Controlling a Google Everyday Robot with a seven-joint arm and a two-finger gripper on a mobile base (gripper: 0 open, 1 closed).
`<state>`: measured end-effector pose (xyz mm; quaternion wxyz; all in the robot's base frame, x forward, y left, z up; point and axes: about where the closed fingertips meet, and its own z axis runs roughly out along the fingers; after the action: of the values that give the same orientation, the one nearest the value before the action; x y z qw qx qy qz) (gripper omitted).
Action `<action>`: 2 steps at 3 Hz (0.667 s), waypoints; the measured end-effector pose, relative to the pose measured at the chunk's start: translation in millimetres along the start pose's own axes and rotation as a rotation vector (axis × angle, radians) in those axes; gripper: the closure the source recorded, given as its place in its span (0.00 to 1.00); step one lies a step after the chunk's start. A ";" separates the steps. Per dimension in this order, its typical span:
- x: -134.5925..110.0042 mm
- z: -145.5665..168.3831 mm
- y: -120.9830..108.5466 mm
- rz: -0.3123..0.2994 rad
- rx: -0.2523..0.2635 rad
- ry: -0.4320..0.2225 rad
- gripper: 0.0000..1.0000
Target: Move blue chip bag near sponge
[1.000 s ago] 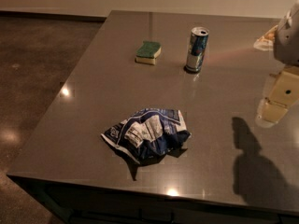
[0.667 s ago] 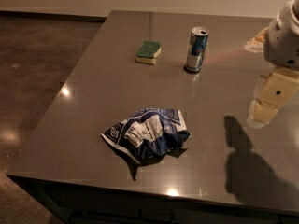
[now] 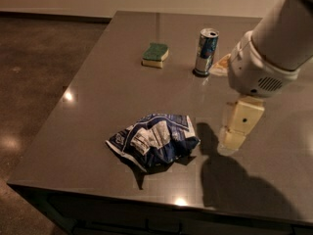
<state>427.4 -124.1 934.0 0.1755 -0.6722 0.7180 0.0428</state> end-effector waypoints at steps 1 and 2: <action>-23.6 25.3 11.1 -0.048 -0.038 -0.040 0.00; -43.1 50.0 19.1 -0.086 -0.079 -0.060 0.00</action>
Offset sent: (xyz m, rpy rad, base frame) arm -0.0083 0.0887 -0.0638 0.0636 0.0888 0.1765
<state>419.9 -66.4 897.3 0.1722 -0.7071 0.6807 0.0837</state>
